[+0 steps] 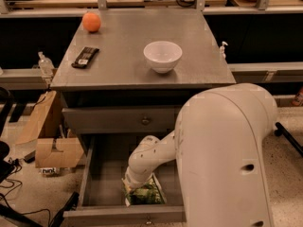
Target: Place green jalapeno chip bag into middle drawer
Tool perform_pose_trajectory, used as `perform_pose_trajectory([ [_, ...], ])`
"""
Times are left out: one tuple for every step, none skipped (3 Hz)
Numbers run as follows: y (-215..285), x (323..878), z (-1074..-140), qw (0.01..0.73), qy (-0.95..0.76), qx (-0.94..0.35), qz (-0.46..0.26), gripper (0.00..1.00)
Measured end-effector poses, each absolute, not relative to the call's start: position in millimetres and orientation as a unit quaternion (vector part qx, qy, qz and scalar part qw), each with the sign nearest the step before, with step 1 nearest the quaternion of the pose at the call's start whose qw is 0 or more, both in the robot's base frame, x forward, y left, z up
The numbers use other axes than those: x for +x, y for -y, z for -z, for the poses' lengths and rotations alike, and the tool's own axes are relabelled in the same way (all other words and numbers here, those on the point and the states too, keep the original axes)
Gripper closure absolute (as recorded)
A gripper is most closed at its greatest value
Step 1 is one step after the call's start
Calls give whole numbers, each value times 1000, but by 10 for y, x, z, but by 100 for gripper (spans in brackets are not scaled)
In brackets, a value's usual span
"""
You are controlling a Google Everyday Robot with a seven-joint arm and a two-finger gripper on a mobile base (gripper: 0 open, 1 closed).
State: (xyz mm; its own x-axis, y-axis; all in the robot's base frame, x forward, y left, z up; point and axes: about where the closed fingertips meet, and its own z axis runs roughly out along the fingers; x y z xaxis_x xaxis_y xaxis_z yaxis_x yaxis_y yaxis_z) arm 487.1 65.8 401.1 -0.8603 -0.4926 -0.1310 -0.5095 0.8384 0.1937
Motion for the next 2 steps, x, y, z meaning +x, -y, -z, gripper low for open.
perform_pose_trajectory([
  [-710, 4844, -4039, 43, -953, -273, -127, 89],
  [-675, 4782, -4253, 67, -942, -288, -156, 100],
])
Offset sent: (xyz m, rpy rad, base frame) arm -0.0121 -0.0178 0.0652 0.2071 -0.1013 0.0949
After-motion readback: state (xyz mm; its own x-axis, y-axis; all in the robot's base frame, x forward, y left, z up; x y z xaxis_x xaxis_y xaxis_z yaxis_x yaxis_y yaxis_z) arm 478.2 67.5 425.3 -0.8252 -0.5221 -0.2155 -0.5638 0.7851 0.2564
